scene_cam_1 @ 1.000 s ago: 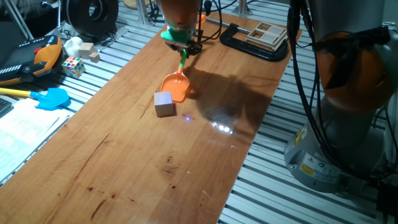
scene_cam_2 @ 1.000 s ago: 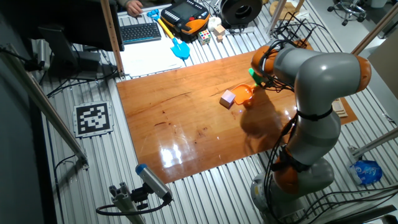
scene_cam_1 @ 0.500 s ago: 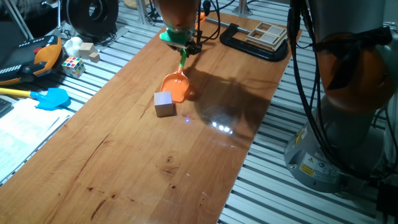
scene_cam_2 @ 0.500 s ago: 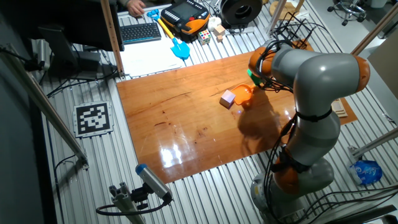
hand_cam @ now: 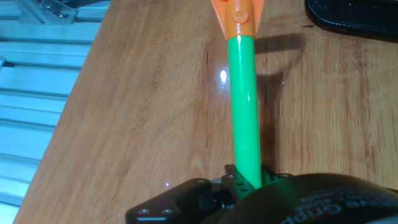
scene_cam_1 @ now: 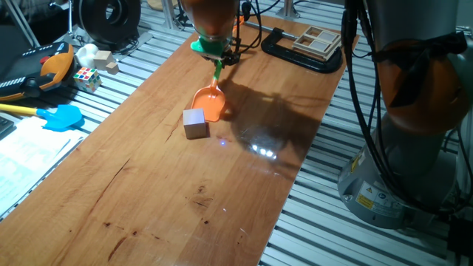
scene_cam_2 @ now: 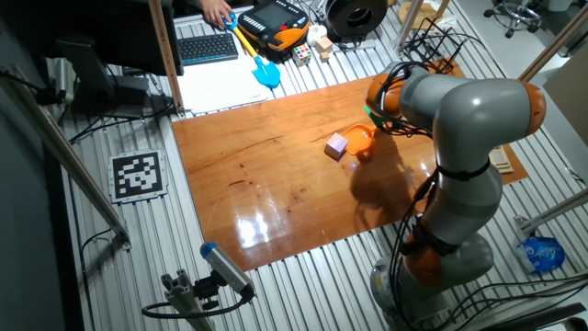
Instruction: Use a shovel to scoop up an object
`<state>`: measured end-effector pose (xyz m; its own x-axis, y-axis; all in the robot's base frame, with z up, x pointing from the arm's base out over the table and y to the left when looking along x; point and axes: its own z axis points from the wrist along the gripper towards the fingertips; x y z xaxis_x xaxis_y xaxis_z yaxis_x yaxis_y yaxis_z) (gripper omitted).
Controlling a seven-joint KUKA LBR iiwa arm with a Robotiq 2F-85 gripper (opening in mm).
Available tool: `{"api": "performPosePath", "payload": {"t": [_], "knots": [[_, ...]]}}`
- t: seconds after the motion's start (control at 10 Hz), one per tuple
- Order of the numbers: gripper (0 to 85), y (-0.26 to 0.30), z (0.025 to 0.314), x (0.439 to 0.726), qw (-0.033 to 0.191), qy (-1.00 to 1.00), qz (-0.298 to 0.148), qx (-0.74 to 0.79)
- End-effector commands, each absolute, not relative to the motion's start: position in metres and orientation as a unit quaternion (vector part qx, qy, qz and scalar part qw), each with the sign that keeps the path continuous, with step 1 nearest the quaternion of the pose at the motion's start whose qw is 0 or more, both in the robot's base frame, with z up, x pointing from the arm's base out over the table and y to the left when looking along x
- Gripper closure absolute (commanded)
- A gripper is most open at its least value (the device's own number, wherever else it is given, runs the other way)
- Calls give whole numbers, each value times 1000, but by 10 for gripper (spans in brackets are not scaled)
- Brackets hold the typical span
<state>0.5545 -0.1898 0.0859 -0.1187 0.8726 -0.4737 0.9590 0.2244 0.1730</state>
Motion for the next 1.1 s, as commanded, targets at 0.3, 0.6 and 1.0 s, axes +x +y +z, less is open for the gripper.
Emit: {"api": "performPosePath", "payload": {"t": [0.3,0.6,1.0], "knots": [[850,-185,83,553,248,741,-87,618],[850,-184,83,553,234,741,-86,623],[850,-184,83,553,237,745,-83,618]]}}
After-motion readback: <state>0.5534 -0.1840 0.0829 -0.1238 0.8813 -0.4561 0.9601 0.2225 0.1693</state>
